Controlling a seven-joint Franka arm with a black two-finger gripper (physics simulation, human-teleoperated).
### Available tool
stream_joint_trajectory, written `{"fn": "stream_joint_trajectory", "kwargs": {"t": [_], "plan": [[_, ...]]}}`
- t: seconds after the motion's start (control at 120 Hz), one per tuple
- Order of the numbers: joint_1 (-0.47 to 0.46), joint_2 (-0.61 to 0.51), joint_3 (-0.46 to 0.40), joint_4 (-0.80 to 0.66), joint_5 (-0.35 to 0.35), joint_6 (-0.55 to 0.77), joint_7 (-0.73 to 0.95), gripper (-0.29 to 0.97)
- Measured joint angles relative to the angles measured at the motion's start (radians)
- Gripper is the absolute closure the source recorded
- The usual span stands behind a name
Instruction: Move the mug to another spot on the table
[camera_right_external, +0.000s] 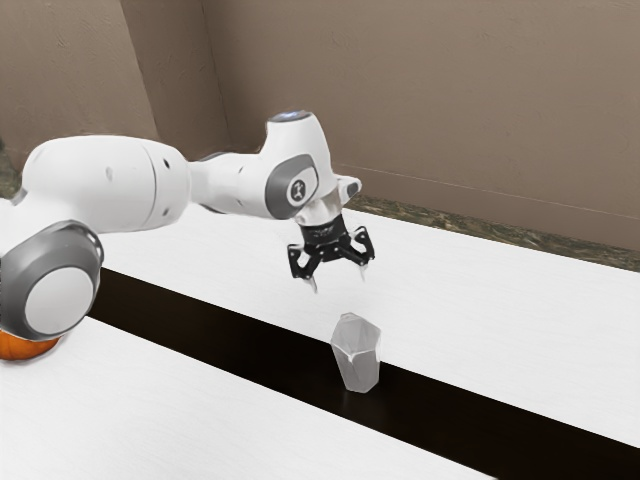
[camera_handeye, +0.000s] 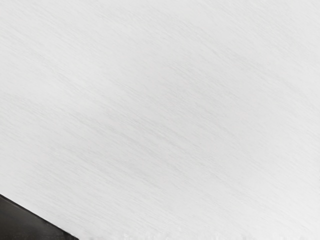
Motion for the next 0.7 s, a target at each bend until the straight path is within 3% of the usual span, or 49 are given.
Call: {"fn": "stream_joint_trajectory", "kwargs": {"t": [0.208,0.7], "plan": [[-0.056,0.010,0.000,-0.088,-0.053,0.072,-0.127,0.04],[-0.093,-0.008,-0.006,-0.160,-0.064,0.123,-0.309,0.08]]}}
